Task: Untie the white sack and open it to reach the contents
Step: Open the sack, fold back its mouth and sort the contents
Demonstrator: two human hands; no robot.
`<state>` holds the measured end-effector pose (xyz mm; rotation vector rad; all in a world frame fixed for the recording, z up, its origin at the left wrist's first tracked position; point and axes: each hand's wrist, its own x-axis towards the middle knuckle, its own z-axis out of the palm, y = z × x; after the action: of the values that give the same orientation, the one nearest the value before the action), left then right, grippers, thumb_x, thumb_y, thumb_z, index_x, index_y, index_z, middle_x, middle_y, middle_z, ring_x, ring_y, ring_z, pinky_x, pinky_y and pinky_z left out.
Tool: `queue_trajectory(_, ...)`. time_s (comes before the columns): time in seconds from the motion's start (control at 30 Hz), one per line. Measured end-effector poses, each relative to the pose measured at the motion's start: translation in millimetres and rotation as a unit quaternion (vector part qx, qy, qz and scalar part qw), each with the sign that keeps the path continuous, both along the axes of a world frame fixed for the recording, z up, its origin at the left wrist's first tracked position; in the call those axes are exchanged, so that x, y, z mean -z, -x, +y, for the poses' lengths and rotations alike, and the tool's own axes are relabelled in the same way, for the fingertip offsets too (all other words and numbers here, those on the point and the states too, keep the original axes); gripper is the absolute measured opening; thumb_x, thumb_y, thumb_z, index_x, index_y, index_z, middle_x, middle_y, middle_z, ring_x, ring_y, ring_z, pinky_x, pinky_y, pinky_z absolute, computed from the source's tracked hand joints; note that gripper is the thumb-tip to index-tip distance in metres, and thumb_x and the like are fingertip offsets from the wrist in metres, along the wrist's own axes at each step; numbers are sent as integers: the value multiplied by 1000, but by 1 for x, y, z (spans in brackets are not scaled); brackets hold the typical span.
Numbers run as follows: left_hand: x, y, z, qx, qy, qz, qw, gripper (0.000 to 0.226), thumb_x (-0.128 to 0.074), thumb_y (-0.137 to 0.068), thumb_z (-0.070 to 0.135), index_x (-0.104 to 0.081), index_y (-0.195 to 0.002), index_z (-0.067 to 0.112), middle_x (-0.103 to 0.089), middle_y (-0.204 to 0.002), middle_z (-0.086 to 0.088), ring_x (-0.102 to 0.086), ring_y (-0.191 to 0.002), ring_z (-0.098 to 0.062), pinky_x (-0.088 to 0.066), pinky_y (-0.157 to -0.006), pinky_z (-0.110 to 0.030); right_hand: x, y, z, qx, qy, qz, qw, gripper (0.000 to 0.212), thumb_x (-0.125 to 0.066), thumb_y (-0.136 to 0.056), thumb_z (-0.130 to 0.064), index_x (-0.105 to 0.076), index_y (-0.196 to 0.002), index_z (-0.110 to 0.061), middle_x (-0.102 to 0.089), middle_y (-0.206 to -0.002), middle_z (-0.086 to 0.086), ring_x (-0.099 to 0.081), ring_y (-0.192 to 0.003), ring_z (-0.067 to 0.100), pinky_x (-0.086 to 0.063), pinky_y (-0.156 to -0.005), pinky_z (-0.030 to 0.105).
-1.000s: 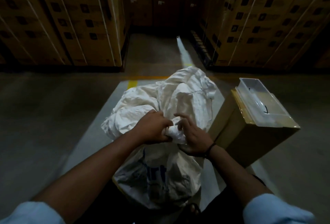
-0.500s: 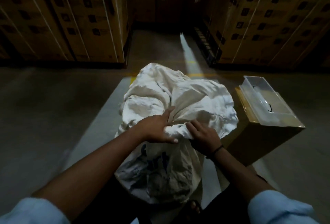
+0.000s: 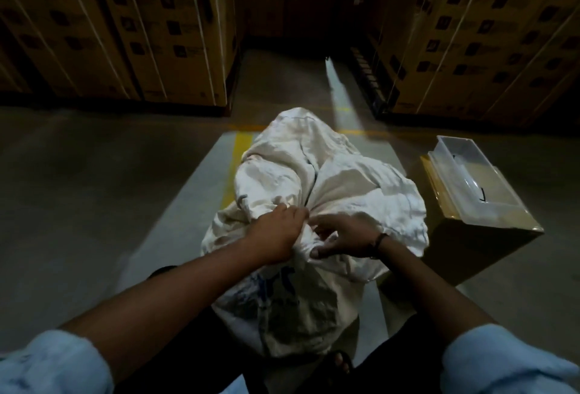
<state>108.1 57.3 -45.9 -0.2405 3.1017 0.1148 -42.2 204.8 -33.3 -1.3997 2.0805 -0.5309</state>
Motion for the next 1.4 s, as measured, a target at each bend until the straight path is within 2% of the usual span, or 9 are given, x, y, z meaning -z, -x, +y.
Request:
queue_trajectory(0.07, -6, 4, -5, 33, -25, -93, 995, 91, -79, -75, 37, -31, -147, 13, -45, -139, -13, -41, -130, -32, -31, -114, -44, 3, -7, -6, -46, -45, 51, 997, 48, -84, -67, -48, -59, -104, -28, -61, -91, -19, -57, -81, -2, -41, -69, 5)
queue_trajectory(0.17, -11, 8, -11, 65, -51, -199, 976, 88, -86, -69, 42, -45, -144, 18, -53, -136, -11, -47, -127, -31, -30, -114, -39, 30, -23, -13, -70, -57, 114, 989, 63, -77, -58, -64, -63, -106, -25, -63, -102, -7, -60, -93, 15, -51, -82, 31)
queue_trajectory(0.3, -3, 5, -18, 105, 56, -95, 988, 52, -77, -70, 45, -63, -118, 31, -67, -110, 3, -54, -109, -25, -41, -95, -38, 57, -39, -5, -35, 34, 300, 953, 70, -66, -56, -59, -59, -116, -23, -55, -112, 8, -50, -103, 30, -46, -88, 42)
queue_trajectory(0.4, 5, 7, -16, 172, 122, -14, 977, 33, -71, -68, 46, -66, -94, 27, -67, -93, 8, -55, -97, -21, -39, -94, -40, 68, -52, 1, -2, 210, 321, 923, 38, -74, -69, -35, -61, -98, -14, -56, -100, 16, -52, -86, 32, -45, -68, 38)
queue_trajectory(0.6, 20, 13, -9, 101, 115, -22, 988, 58, -62, -82, 44, -45, -134, 25, -70, -103, -6, -68, -87, -34, -47, -67, -37, 84, -40, 7, -14, 241, 350, 905, 12, -60, -88, -18, -58, -97, -10, -61, -110, 17, -60, -84, 35, -48, -63, 40)
queue_trajectory(0.73, 21, 12, -17, 84, 139, -40, 986, 46, -46, -94, 36, -44, -140, 28, -62, -118, -8, -66, -91, -36, -48, -69, -41, 70, -27, -1, -18, 114, 304, 946, 51, -67, -81, -27, -48, -124, -6, -61, -117, 19, -64, -93, 38, -55, -72, 41)
queue_trajectory(0.93, 17, -3, -50, 192, 227, 23, 954, 29, -38, -79, 17, -66, -85, 16, -65, -69, -3, -63, -82, -25, -52, -76, -35, 54, 14, 17, -57, -10, 228, 972, 88, -66, -68, -67, -36, -143, -32, -53, -138, 0, -49, -126, 21, -42, -103, 31)
queue_trajectory(1.23, 10, -20, -38, 133, 87, -66, 985, 32, -41, -98, 15, -48, -129, 17, -66, -114, -9, -65, -91, -35, -43, -71, -38, 68, 43, 32, -28, -206, 155, 966, 103, -83, -57, -61, -40, -141, -19, -48, -141, 4, -43, -131, 26, -35, -108, 36)
queue_trajectory(1.4, 17, -16, -27, 96, 59, -39, 993, 36, -39, -99, 20, -44, -135, 17, -66, -112, -12, -65, -85, -38, -43, -65, -39, 41, -4, -1, -81, 0, 97, 992, 110, -81, -57, -62, -29, -148, -28, -45, -144, -1, -44, -130, 16, -39, -108, 35)
